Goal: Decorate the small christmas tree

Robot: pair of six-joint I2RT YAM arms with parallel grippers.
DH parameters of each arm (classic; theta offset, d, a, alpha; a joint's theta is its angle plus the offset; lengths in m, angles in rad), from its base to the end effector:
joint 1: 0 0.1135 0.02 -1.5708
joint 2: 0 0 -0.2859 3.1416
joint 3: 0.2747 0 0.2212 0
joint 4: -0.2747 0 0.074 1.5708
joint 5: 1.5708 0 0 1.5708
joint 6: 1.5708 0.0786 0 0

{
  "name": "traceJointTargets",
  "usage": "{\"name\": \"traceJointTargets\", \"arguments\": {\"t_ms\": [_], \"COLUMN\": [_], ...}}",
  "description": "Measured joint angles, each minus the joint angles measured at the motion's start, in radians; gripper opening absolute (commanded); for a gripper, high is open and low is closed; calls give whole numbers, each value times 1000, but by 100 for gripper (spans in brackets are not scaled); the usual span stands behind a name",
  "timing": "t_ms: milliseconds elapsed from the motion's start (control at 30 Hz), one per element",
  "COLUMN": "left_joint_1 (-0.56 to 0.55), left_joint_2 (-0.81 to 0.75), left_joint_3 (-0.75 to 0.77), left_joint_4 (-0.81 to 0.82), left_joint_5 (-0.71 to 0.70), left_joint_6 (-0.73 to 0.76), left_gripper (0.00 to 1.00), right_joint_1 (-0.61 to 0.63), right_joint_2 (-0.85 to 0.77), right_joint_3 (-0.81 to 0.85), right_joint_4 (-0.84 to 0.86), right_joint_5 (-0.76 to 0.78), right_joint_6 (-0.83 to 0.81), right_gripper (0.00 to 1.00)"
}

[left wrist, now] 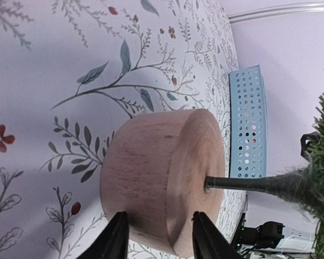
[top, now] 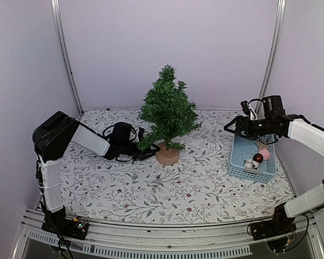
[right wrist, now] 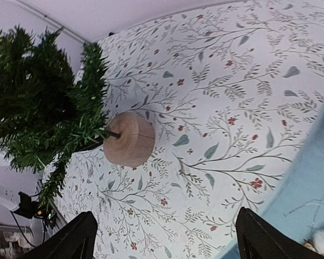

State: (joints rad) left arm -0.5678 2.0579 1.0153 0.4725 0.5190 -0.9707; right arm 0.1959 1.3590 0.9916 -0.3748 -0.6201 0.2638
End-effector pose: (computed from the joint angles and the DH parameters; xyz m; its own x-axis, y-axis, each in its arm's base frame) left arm 0.3438 -0.2656 0.1357 -0.9329 -0.2549 -0.2545 0.0870 0.5261 -0.8459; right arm 0.2675 0.0997 0.2793 -0.7909 0.0594 -0.6091 -0.3856 0.7245 0.5714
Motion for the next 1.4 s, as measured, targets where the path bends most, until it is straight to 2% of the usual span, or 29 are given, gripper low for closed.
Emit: {"name": "traceJointTargets", "arguments": {"t_ms": [167,367,533,733,1000,1067,1133,1233,1400], "left_joint_1": [0,1,6,25,33,33,33,34,43], "left_joint_2": [-31,-162,-266,-370,-456,-479,-511,-550,-640], "left_joint_3": [5,-23,-35,-51,-80,-101,-123,-136,-138], "left_joint_4": [-50,-134,-212,-285,-311,-316,-325,-334,-356], "left_joint_5": [-37,-106,-185,-282,-348,-366,-387,-412,-450], "left_joint_6": [2,21,56,99,126,133,140,155,198], "left_gripper": [65,78,81,81,79,79,79,79,79], "right_joint_1": [-153,-290,-315,-315,-316,-316,-316,-317,-317], "right_joint_2": [-80,-86,-37,44,142,152,164,169,169], "right_joint_3": [0,-2,-27,-86,-118,-117,-117,-114,-81], "right_joint_4": [-135,-262,-269,-211,-50,-30,-14,0,10], "right_joint_5": [117,248,289,294,270,270,272,281,272], "right_joint_6": [18,63,118,193,271,283,289,294,296], "right_gripper": [81,82,80,74,47,36,19,0,0]}}
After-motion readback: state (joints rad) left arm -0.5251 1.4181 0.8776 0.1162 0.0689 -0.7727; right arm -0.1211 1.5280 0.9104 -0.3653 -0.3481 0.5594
